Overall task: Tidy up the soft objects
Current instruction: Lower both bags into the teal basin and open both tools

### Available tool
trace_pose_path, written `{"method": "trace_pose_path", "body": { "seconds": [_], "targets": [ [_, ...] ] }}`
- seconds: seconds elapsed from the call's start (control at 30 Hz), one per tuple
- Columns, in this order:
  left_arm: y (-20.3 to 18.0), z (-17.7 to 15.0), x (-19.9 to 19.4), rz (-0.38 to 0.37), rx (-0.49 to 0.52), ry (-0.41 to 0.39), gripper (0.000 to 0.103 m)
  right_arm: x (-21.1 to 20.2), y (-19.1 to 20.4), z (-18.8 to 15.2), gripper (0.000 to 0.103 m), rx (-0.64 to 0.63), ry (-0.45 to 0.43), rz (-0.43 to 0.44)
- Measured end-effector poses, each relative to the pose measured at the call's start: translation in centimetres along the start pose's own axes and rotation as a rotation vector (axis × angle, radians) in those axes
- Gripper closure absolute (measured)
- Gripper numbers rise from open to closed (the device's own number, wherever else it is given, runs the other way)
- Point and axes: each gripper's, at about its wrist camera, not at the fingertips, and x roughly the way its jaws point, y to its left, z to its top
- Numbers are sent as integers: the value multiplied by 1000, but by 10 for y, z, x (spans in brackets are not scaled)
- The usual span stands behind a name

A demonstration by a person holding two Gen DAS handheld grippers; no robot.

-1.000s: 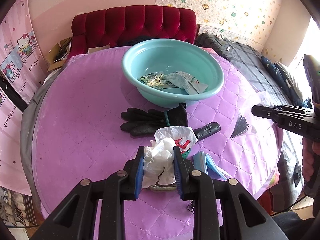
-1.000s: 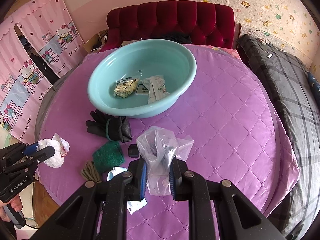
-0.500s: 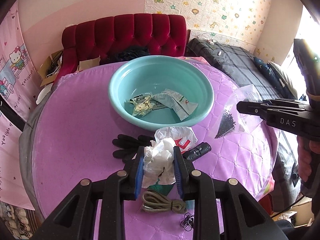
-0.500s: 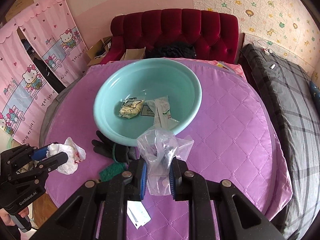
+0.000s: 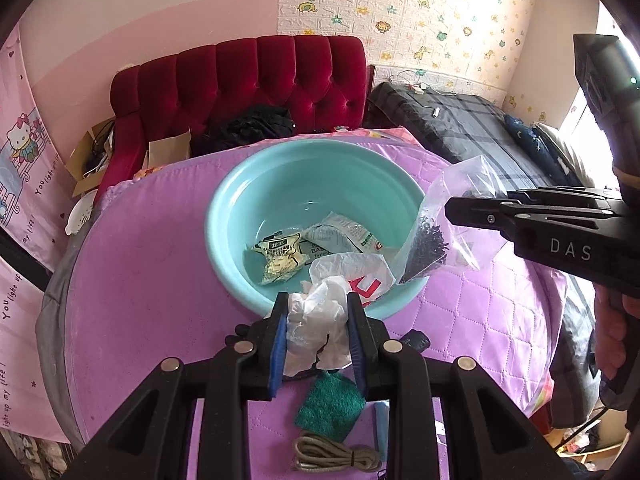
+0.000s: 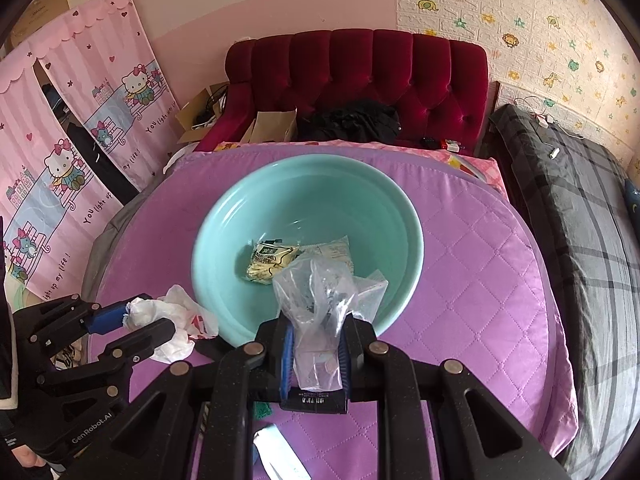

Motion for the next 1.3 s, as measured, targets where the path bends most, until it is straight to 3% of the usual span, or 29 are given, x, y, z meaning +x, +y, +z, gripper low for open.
{"method": "trace_pose_path", "body": {
  "seconds": [0.7,1.3],
  "targets": [
    [13,50,73,26,-4,37,73,93,-8,63,84,30,76,-12],
    [33,74,134,66,-18,81,73,152,-21,88,84,83,94,-52]
  ]
}}
